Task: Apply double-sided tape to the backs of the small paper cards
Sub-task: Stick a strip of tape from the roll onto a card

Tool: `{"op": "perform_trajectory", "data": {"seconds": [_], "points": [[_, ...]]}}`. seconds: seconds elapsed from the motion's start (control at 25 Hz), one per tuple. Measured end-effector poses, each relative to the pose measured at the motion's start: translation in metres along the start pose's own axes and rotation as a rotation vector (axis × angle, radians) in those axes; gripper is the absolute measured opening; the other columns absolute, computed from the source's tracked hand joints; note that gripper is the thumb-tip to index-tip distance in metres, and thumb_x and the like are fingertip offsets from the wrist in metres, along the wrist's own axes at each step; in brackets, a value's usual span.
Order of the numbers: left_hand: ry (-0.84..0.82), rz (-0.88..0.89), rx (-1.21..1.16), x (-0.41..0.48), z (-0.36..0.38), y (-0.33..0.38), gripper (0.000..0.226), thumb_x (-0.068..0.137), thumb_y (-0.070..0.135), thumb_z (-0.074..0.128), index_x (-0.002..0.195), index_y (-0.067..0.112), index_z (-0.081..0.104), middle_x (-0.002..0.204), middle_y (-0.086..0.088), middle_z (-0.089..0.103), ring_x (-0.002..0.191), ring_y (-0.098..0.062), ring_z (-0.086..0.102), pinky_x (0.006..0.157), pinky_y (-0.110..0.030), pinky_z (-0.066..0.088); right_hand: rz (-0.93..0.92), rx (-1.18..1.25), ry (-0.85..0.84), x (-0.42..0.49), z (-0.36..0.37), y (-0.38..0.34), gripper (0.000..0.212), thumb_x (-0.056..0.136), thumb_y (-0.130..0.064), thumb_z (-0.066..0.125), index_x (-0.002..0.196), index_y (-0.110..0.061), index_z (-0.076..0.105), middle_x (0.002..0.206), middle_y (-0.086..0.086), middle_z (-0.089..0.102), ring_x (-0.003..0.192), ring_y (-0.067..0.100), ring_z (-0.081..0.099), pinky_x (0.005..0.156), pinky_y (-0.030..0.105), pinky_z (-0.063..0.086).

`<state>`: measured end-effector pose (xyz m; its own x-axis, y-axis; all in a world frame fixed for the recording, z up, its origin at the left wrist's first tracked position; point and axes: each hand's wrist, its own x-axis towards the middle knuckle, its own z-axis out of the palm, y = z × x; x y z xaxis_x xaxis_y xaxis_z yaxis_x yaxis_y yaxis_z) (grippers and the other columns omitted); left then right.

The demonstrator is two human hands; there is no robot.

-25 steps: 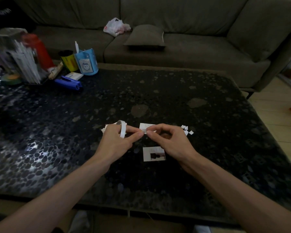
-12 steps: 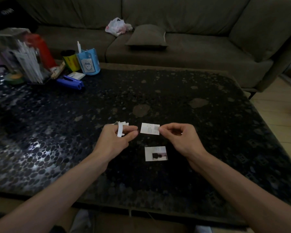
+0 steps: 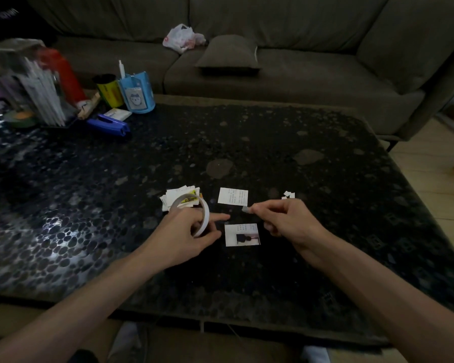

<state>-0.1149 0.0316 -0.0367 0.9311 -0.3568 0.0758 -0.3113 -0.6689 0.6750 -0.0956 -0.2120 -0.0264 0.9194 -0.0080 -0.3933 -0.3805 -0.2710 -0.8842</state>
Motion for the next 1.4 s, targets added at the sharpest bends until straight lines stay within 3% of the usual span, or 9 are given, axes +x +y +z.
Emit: {"op": "perform_trajectory", "data": {"seconds": [0.08, 0.16, 0.24, 0.32, 0.48, 0.72, 0.84, 1.08, 1.4], "points": [[-0.042, 0.035, 0.098, -0.004, 0.0, -0.004, 0.016, 0.093, 0.029, 0.075, 0.104, 0.019, 0.079, 0.103, 0.037, 0.067, 0.092, 0.005, 0.063, 0.079, -0.017, 0.051, 0.081, 0.028, -0.088, 0.0, -0.001, 0.0, 0.017, 0.099, -0.029, 0.071, 0.094, -0.02, 0.084, 0.066, -0.009, 0.065, 0.053, 0.001, 0.052, 0.046, 0.016, 0.041], [-0.099, 0.053, 0.2, -0.007, 0.0, -0.007, 0.033, 0.094, 0.039, 0.072, 0.125, 0.029, 0.074, 0.107, 0.033, 0.061, 0.101, 0.001, 0.059, 0.086, -0.025, 0.052, 0.145, 0.013, -0.149, -0.001, -0.002, 0.0, 0.021, 0.099, -0.028, 0.071, 0.089, -0.017, 0.085, 0.062, -0.008, 0.061, 0.049, 0.002, 0.047, 0.043, 0.016, 0.037], [-0.15, 0.069, 0.244, -0.009, 0.0, -0.008, 0.04, 0.095, 0.046, 0.067, 0.135, 0.038, 0.067, 0.119, 0.032, 0.054, 0.112, 0.002, 0.054, 0.094, -0.027, 0.052, 0.178, -0.048, -0.167, -0.002, -0.001, -0.002, 0.023, 0.098, -0.029, 0.072, 0.082, -0.018, 0.085, 0.06, -0.007, 0.059, 0.046, 0.003, 0.045, 0.041, 0.017, 0.034], [-0.172, 0.088, 0.259, -0.01, 0.0, -0.007, 0.046, 0.097, 0.049, 0.065, 0.142, 0.049, 0.056, 0.126, 0.018, 0.055, 0.12, -0.001, 0.05, 0.1, -0.03, 0.05, 0.189, -0.155, -0.13, -0.002, 0.002, -0.005, 0.021, 0.095, -0.031, 0.075, 0.078, -0.023, 0.085, 0.063, -0.007, 0.062, 0.05, 0.004, 0.047, 0.045, 0.019, 0.036], [-0.161, 0.108, 0.299, -0.009, 0.003, -0.005, 0.047, 0.097, 0.053, 0.06, 0.144, 0.05, 0.053, 0.125, 0.012, 0.055, 0.121, -0.005, 0.05, 0.101, -0.035, 0.051, 0.182, -0.269, -0.08, 0.0, 0.007, -0.009, 0.013, 0.09, -0.034, 0.079, 0.081, -0.025, 0.084, 0.062, -0.012, 0.068, 0.062, 0.006, 0.051, 0.053, 0.022, 0.041], [-0.16, 0.104, 0.322, -0.006, 0.005, -0.004, 0.06, 0.091, 0.068, 0.059, 0.148, 0.053, 0.047, 0.121, 0.013, 0.054, 0.117, -0.006, 0.05, 0.095, -0.036, 0.052, 0.176, -0.327, -0.11, 0.0, 0.009, -0.011, 0.01, 0.09, -0.032, 0.08, 0.084, -0.025, 0.084, 0.057, -0.014, 0.068, 0.049, 0.001, 0.05, 0.044, 0.016, 0.041], [-0.17, 0.079, 0.332, -0.005, 0.005, -0.004, 0.069, 0.084, 0.078, 0.058, 0.147, 0.054, 0.047, 0.125, 0.016, 0.05, 0.121, -0.003, 0.047, 0.099, -0.032, 0.05, 0.188, -0.328, -0.099, 0.0, 0.009, -0.011, 0.007, 0.089, -0.032, 0.081, 0.087, -0.026, 0.083, 0.065, -0.011, 0.069, 0.056, 0.004, 0.052, 0.047, 0.018, 0.042], [-0.176, 0.073, 0.362, -0.004, 0.007, -0.003, 0.071, 0.082, 0.081, 0.054, 0.147, 0.054, 0.047, 0.13, 0.015, 0.049, 0.123, -0.004, 0.046, 0.1, -0.033, 0.05, 0.161, -0.351, -0.102, 0.0, 0.009, -0.008, 0.011, 0.089, -0.033, 0.081, 0.085, -0.024, 0.084, 0.062, -0.007, 0.063, 0.053, 0.005, 0.049, 0.048, 0.02, 0.04], [-0.156, 0.085, 0.395, -0.004, 0.009, -0.003, 0.068, 0.084, 0.08, 0.053, 0.147, 0.056, 0.046, 0.128, 0.014, 0.049, 0.119, -0.005, 0.046, 0.094, -0.03, 0.05, 0.131, -0.412, -0.12, 0.001, 0.01, -0.008, 0.008, 0.087, -0.032, 0.084, 0.08, -0.028, 0.083, 0.078, -0.009, 0.076, 0.059, 0.0, 0.062, 0.052, 0.017, 0.045]]}}
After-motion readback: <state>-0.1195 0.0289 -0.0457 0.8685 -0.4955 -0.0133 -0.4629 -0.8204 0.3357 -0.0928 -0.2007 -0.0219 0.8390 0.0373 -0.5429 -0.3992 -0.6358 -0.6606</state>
